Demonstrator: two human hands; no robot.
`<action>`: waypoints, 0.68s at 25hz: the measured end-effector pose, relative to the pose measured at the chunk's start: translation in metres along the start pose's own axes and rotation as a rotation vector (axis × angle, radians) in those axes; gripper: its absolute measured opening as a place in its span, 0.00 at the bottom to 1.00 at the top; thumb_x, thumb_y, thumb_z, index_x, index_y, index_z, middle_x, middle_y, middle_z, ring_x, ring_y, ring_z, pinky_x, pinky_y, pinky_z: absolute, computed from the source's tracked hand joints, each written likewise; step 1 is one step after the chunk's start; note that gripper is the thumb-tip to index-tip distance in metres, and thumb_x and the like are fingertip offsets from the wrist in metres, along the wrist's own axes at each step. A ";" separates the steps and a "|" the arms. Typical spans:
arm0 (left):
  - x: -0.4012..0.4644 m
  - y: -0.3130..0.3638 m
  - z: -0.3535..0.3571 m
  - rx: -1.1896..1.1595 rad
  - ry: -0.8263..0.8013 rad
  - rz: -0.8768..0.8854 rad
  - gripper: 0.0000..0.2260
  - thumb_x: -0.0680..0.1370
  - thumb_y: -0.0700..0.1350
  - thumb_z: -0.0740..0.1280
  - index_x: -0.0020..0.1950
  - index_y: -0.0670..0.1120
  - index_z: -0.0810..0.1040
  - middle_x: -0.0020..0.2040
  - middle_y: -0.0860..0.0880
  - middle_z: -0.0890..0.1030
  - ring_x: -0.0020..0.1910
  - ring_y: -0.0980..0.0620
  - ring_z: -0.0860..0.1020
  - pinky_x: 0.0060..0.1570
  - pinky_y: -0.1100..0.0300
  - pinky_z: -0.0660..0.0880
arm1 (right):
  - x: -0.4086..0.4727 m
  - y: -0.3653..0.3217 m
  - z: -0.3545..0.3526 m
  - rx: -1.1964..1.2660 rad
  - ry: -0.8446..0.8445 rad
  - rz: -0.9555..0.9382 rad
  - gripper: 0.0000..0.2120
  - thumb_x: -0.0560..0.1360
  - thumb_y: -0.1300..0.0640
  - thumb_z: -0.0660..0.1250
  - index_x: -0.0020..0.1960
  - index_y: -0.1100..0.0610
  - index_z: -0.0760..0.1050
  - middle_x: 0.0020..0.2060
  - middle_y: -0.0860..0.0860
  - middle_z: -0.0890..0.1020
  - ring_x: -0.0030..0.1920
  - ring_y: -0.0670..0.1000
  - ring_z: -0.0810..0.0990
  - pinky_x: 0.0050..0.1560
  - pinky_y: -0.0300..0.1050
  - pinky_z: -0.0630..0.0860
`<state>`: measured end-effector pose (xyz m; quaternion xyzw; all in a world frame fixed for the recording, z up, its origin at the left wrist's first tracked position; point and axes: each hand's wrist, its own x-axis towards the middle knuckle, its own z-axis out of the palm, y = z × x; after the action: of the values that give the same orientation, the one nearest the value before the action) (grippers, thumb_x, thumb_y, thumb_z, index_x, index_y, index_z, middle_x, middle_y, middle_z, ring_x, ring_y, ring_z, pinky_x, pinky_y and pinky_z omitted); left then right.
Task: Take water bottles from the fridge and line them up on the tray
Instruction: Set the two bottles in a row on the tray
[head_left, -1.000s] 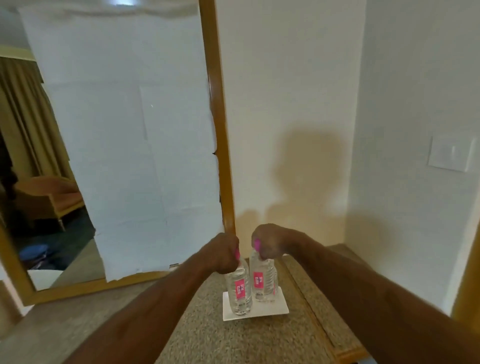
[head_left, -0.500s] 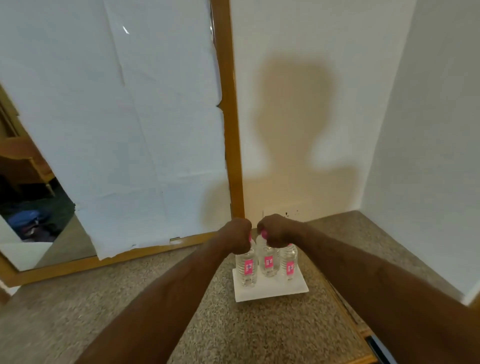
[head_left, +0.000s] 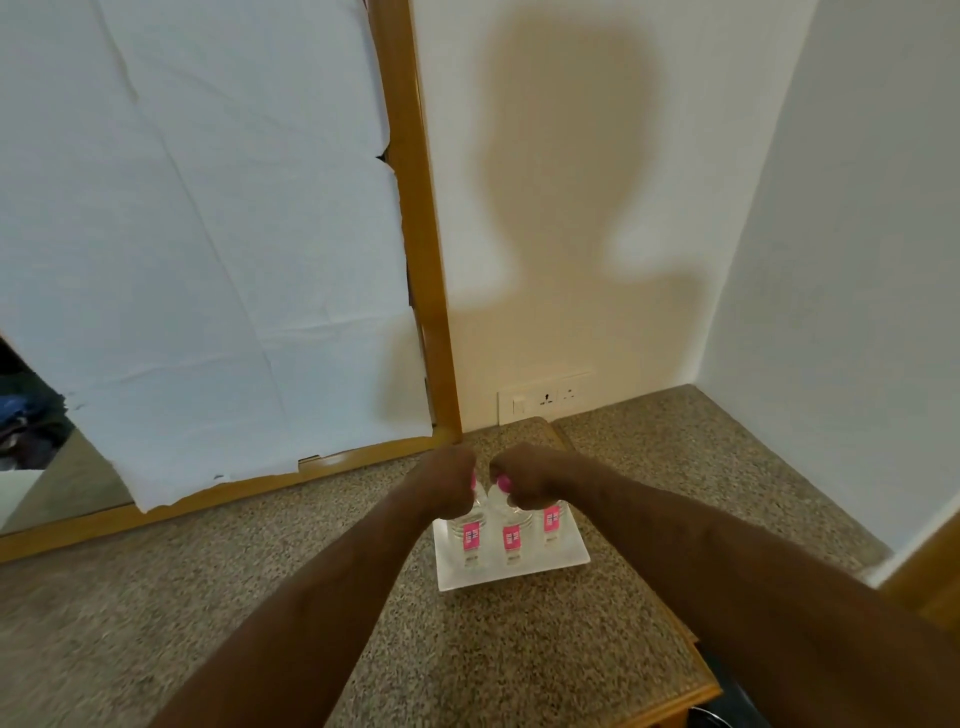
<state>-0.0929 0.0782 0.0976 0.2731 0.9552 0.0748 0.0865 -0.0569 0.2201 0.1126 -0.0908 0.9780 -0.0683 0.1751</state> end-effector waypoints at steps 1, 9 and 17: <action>0.001 -0.001 0.002 0.001 -0.001 -0.006 0.05 0.74 0.36 0.70 0.49 0.41 0.79 0.42 0.46 0.81 0.41 0.49 0.81 0.39 0.59 0.78 | 0.003 0.001 0.001 -0.008 -0.003 -0.005 0.18 0.75 0.64 0.67 0.64 0.59 0.73 0.57 0.58 0.80 0.55 0.56 0.78 0.53 0.49 0.75; 0.012 -0.007 0.003 -0.005 -0.025 -0.010 0.05 0.74 0.36 0.71 0.48 0.40 0.79 0.42 0.45 0.80 0.39 0.51 0.77 0.33 0.65 0.72 | 0.028 0.010 0.001 -0.090 -0.022 -0.040 0.17 0.74 0.63 0.68 0.62 0.59 0.74 0.54 0.57 0.81 0.53 0.56 0.79 0.51 0.49 0.75; 0.023 -0.007 -0.011 0.040 -0.161 -0.036 0.19 0.71 0.46 0.77 0.58 0.42 0.77 0.54 0.44 0.82 0.50 0.47 0.79 0.47 0.57 0.78 | 0.035 0.006 -0.010 -0.095 -0.119 -0.051 0.18 0.72 0.62 0.71 0.61 0.60 0.74 0.55 0.57 0.80 0.54 0.56 0.78 0.51 0.48 0.75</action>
<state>-0.1180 0.0840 0.1043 0.2625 0.9512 0.0319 0.1588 -0.0934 0.2198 0.1094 -0.1278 0.9653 -0.0208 0.2267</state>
